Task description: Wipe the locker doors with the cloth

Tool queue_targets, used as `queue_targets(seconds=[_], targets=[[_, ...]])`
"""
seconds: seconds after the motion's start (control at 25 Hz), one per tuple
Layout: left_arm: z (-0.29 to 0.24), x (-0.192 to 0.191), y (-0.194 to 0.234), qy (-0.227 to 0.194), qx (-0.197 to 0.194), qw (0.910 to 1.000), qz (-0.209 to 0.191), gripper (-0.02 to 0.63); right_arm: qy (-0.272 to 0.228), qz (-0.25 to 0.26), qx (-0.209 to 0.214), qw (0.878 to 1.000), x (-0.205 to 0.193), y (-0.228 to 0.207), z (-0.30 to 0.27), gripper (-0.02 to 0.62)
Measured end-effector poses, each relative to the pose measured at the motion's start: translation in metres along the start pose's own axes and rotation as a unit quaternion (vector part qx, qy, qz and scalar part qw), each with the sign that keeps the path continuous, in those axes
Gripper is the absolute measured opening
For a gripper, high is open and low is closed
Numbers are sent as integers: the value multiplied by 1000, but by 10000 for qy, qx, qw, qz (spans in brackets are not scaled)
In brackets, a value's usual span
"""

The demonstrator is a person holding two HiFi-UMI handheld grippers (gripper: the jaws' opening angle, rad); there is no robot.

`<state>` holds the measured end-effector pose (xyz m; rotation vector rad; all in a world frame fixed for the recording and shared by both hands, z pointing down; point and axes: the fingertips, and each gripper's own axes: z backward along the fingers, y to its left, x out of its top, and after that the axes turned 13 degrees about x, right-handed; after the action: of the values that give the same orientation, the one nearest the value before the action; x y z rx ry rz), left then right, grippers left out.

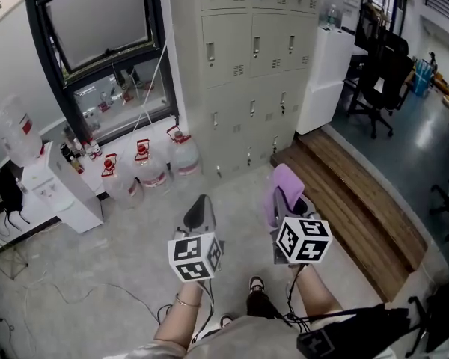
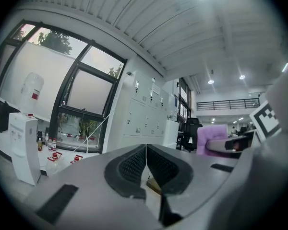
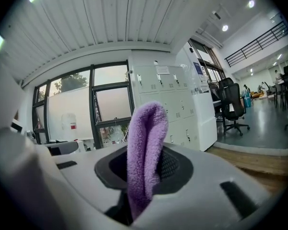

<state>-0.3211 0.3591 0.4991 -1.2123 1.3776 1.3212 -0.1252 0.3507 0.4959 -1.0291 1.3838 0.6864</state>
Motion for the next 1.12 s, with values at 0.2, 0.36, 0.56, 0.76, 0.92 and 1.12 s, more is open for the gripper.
queue_targets(seconds=[0.2, 0.36, 0.56, 0.76, 0.92, 1.12], targets=[[-50, -7, -19, 23, 36, 10000, -20, 9, 19, -44, 35, 10000, 3, -42, -35, 69], [-105, -2, -44, -72, 56, 10000, 0, 9, -22, 12, 99, 9999, 19, -84, -69, 69], [-167, 7, -81, -136, 87, 9999, 30, 9, -19, 35, 120, 9999, 44, -146, -107, 69], [-212, 6, -106, -125, 234, 9996, -8, 9, -13, 2, 195, 9998, 58, -198, -138, 69], [-239, 3, -116, -74, 362, 9992, -135, 9, -36, -230, 199, 9995, 61, -234, -161, 69], [-272, 1, -121, -21, 441, 9987, -268, 9, 4, -414, 171, 9990, 55, -265, -187, 69]])
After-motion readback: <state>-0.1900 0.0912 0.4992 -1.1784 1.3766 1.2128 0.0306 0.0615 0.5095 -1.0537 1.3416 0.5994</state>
